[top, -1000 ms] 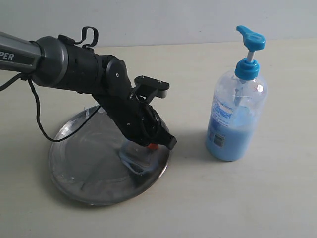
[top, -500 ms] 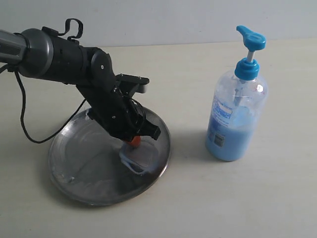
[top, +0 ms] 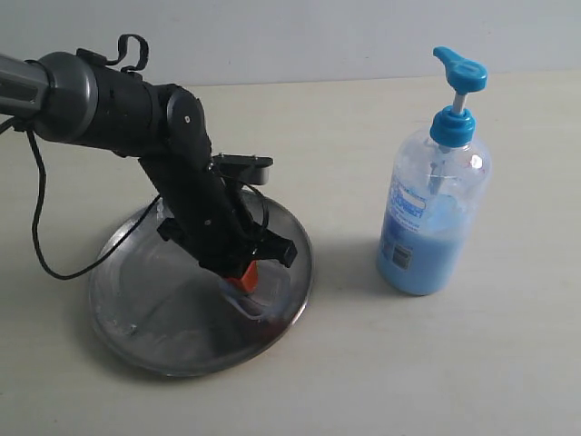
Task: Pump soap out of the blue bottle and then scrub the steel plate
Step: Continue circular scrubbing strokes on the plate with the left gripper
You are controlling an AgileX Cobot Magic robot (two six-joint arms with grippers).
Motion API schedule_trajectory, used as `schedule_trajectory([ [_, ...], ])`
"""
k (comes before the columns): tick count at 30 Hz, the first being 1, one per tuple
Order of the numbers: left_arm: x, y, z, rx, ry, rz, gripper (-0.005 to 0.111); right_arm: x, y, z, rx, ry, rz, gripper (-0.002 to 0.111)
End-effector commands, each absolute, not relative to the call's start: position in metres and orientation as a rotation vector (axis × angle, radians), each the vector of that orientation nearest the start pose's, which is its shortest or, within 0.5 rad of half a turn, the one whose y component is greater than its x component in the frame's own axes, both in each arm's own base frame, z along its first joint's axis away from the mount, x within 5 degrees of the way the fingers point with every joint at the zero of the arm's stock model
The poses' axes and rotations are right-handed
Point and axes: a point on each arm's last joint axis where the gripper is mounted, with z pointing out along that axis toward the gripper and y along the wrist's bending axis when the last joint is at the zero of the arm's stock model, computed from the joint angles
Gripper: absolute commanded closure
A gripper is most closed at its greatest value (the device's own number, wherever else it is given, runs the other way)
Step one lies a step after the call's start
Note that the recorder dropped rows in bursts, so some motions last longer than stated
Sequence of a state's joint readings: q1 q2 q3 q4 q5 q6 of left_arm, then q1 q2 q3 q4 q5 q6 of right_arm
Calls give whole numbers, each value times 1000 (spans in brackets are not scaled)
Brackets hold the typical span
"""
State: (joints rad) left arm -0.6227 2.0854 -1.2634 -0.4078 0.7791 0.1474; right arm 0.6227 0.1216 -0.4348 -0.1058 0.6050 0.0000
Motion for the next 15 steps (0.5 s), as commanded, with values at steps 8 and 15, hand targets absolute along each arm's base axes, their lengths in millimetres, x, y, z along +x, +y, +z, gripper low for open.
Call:
schedule_trajectory([
  [8, 277, -263, 109, 1001, 2966, -493, 107, 32, 16, 294, -577, 1681, 333, 108],
  [15, 277, -272, 109, 1030, 2868, -478, 107, 32, 16, 294, -577, 1681, 333, 108],
])
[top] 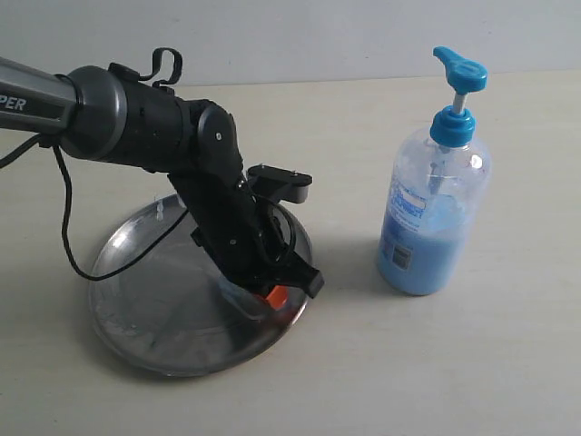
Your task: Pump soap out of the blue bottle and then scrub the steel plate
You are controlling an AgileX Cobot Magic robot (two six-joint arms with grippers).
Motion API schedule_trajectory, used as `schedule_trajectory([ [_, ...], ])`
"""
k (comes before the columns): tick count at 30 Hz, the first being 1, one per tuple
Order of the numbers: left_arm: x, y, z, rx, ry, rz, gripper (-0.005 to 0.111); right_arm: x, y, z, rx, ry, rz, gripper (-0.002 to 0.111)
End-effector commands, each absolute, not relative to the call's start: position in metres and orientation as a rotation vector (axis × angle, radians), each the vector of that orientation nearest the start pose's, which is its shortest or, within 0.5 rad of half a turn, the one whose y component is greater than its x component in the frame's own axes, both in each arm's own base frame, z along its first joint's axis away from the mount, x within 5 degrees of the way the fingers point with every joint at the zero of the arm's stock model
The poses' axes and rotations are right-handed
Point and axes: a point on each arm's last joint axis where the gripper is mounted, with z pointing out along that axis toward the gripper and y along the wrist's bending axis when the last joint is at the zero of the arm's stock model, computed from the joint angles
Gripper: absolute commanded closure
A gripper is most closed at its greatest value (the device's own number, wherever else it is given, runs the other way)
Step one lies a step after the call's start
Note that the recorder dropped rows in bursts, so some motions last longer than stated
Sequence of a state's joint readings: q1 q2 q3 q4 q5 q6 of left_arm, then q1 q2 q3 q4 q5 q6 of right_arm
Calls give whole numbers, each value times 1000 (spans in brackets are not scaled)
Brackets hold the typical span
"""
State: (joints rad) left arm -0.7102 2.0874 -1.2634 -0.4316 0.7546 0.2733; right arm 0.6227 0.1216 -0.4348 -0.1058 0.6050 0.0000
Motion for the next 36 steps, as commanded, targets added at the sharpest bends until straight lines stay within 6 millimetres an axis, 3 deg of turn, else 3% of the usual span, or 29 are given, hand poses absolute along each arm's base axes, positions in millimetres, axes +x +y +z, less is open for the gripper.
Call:
schedule_trajectory([
  [1, 279, -272, 109, 1024, 2858, -472, 107, 32, 16, 294, -577, 1681, 333, 108],
  [15, 298, -252, 115, 874, 2859, -389, 107, 32, 16, 293, -579, 1685, 330, 108],
  [27, 295, -249, 186, 852, 2672, -451, 107, 34, 17, 289, -584, 1697, 327, 108],
  [36, 274, -230, 239, 830, 2509, -471, 107, 43, 24, 282, -604, 1731, 318, 108],
])
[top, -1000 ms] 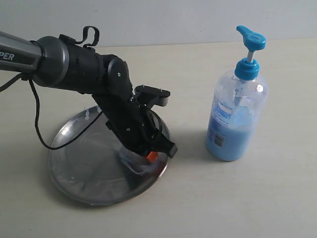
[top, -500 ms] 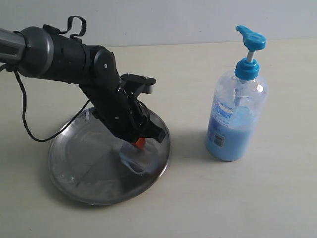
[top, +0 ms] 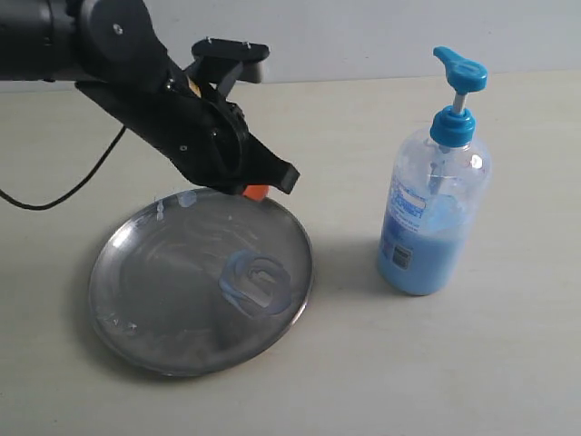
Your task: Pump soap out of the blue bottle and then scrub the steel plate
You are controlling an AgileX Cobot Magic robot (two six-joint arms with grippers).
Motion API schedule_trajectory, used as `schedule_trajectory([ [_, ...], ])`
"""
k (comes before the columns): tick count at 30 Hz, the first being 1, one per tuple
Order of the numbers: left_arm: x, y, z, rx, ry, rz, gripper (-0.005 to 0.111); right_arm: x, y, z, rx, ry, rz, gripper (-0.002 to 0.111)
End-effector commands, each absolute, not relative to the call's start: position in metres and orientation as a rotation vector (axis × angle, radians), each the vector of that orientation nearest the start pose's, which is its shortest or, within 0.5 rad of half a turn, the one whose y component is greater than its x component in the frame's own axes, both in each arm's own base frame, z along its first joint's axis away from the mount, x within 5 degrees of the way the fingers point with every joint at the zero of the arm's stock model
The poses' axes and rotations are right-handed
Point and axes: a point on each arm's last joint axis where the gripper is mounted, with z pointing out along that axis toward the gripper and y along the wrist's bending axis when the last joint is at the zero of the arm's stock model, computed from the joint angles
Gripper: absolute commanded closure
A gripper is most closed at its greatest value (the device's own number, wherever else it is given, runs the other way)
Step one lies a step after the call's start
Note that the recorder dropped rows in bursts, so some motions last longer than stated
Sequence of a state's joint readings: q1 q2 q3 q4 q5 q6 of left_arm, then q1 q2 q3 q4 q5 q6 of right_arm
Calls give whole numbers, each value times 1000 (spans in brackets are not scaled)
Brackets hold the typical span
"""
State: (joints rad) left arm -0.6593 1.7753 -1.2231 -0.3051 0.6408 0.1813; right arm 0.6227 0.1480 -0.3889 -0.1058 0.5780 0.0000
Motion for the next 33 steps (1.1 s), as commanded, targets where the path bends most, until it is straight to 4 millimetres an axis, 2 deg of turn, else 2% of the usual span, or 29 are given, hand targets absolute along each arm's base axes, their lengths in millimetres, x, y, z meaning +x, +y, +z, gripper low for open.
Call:
schedule_trajectory([
  [1, 271, -227, 244, 824, 2493, -474, 107, 44, 25, 281, -607, 1738, 317, 108],
  [9, 241, -204, 274, 799, 2399, -497, 107, 53, 32, 277, -635, 1809, 300, 108],
  [20, 184, -160, 315, 762, 2236, -544, 107, 64, 40, 270, -663, 1907, 288, 108],
  [26, 152, -134, 329, 735, 2129, -569, 107, 65, 41, 270, -654, 1908, 305, 108],
  [33, 106, -98, 333, 693, 1979, -601, 107, 65, 42, 273, -646, 1877, 323, 108],
])
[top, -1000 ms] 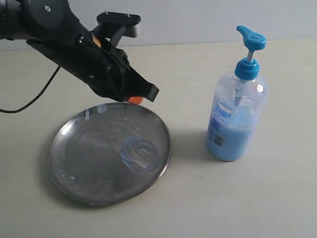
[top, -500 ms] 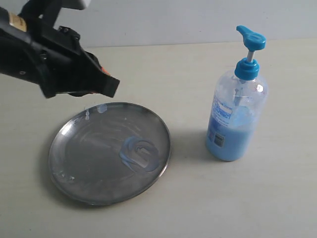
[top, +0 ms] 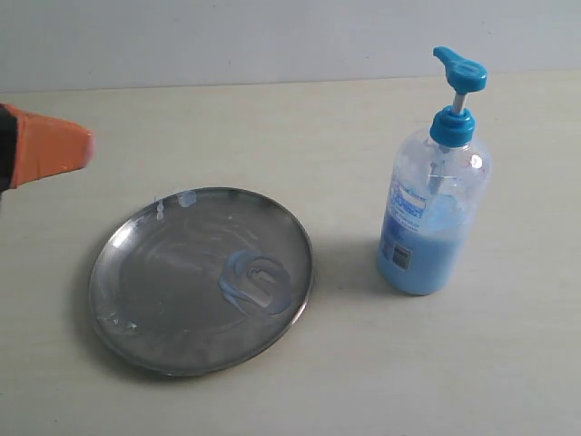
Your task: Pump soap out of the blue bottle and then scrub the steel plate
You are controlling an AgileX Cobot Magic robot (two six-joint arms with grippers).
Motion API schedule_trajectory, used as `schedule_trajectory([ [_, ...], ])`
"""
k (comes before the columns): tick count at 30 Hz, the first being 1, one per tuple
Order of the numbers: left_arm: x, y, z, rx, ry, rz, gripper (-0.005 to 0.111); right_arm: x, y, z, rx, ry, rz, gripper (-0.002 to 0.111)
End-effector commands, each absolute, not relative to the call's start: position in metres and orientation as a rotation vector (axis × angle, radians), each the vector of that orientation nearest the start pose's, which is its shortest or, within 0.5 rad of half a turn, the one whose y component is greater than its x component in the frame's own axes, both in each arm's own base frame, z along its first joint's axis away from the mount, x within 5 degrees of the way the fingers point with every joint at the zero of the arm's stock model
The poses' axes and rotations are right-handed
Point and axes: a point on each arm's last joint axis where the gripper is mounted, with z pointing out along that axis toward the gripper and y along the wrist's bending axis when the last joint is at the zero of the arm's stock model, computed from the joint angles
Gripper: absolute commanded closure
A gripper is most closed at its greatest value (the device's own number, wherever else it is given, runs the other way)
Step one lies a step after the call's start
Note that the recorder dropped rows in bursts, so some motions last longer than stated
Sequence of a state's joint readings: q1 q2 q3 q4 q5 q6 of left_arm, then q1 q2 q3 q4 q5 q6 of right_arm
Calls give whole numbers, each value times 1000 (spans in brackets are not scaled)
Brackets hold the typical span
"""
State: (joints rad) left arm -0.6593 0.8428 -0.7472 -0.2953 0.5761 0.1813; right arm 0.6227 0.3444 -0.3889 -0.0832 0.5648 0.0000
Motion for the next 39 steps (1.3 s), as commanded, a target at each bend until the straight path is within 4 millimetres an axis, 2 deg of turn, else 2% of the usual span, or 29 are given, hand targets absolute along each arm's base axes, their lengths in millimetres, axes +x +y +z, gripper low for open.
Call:
schedule_trajectory([
  [1, 102, -95, 332, 685, 1959, -604, 107, 65, 42, 273, -645, 1872, 325, 108],
  [5, 84, -79, 320, 645, 1860, -608, 107, 68, 45, 268, -630, 1809, 344, 108],
  [10, 79, -73, 309, 611, 1814, -609, 107, 69, 46, 266, -627, 1787, 348, 108],
  [13, 79, -73, 309, 614, 1815, -608, 107, 70, 45, 266, -657, 1769, 295, 108],
  [39, 77, -72, 309, 618, 1816, -609, 107, 70, 45, 266, -656, 1770, 297, 108],
])
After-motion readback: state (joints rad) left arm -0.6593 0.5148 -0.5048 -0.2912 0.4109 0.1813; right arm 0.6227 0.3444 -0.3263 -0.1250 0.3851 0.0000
